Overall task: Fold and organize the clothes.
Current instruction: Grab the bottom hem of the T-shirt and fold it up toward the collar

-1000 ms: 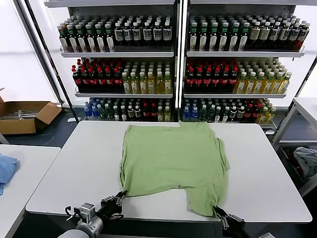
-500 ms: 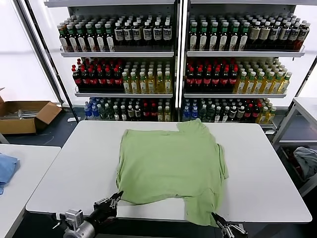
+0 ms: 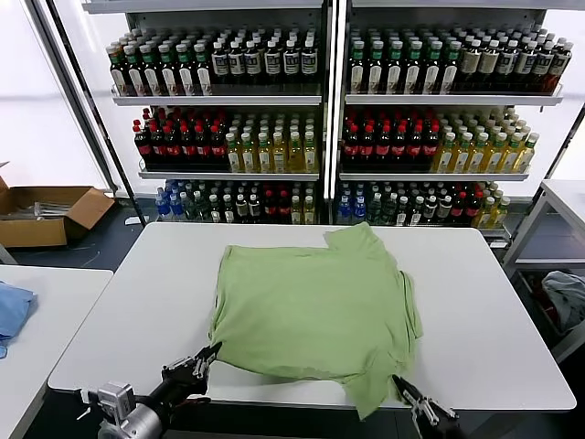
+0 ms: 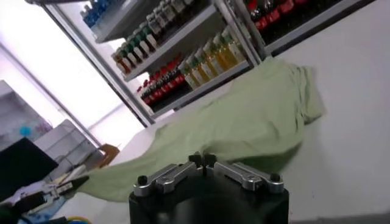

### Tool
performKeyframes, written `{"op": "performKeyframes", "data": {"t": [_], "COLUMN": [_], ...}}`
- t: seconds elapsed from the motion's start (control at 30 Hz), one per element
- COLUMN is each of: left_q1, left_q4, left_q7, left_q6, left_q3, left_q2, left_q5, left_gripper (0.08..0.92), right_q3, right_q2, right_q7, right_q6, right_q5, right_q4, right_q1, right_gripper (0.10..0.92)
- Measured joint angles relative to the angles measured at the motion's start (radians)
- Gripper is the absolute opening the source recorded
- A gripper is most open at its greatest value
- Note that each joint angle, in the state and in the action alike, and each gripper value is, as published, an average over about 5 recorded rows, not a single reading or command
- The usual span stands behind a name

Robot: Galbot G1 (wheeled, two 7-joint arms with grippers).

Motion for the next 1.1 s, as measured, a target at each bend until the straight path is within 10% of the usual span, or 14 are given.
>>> {"op": "performKeyframes", "data": {"t": [0.63,1.1], "left_q1": [-0.464,-0.552], "left_q4": [0.399,0.553], "left_q7": [0.019,0.031], "left_q6": [0.004,0.005], "left_q3": [0.149,0.166], "left_q2": [0.026,0.037], "left_q5": [-0.094,-0.066], "left_gripper": [0.096,0.467], "right_q3": [-0.215,-0.215], "right_q2": [-0.042,-0.088], "right_q7": [0.029,0.085], "right_q6": [0.029,0.031], "right_q5": [-0.161,-0.328], "right_q4": [-0.458,-0.435], "right_q1": [0.565,0.545], "right_gripper": [0.114,0.492]}}
